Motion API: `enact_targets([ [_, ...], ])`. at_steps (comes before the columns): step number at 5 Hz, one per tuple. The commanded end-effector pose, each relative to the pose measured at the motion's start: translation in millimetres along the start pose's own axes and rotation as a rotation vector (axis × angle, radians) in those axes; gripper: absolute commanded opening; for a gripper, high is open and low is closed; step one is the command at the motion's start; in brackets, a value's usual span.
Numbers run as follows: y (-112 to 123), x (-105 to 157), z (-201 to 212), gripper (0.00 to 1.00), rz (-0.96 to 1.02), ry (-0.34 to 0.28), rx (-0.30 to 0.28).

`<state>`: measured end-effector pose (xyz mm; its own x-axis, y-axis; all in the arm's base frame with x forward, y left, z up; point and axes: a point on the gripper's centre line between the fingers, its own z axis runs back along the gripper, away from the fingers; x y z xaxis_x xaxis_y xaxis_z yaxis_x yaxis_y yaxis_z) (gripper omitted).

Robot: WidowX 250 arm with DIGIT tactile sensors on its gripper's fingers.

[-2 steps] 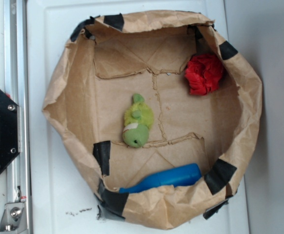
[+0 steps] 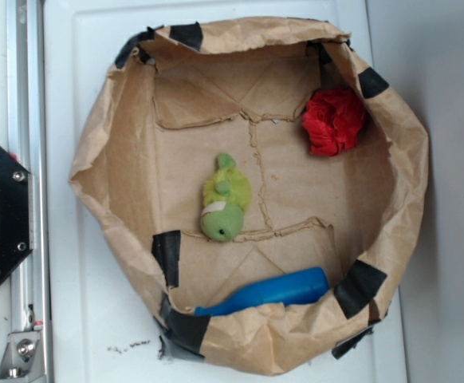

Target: Grab the blue bottle.

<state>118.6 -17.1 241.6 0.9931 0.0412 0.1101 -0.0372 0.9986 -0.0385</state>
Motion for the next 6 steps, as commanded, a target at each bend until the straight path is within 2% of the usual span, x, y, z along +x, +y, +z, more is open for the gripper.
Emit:
enact_targets([
  [1,-16.5,75.8,-4.6,1.00,0.092,-0.081,0.036],
  [2,-13.6,109.2,-20.7,1.00,0.134,-0.091,0.068],
  [3,-6.4,130.4,-53.0,1.00,0.097,-0.078,0.070],
  [4,0.0,130.6,-79.0,1.00,0.010,-0.076,0.028],
  [5,10.7,127.7,-99.8,1.00,-0.055,-0.084,0.010],
  [6,20.0,124.3,-121.2,1.00,-0.065,-0.056,0.045],
])
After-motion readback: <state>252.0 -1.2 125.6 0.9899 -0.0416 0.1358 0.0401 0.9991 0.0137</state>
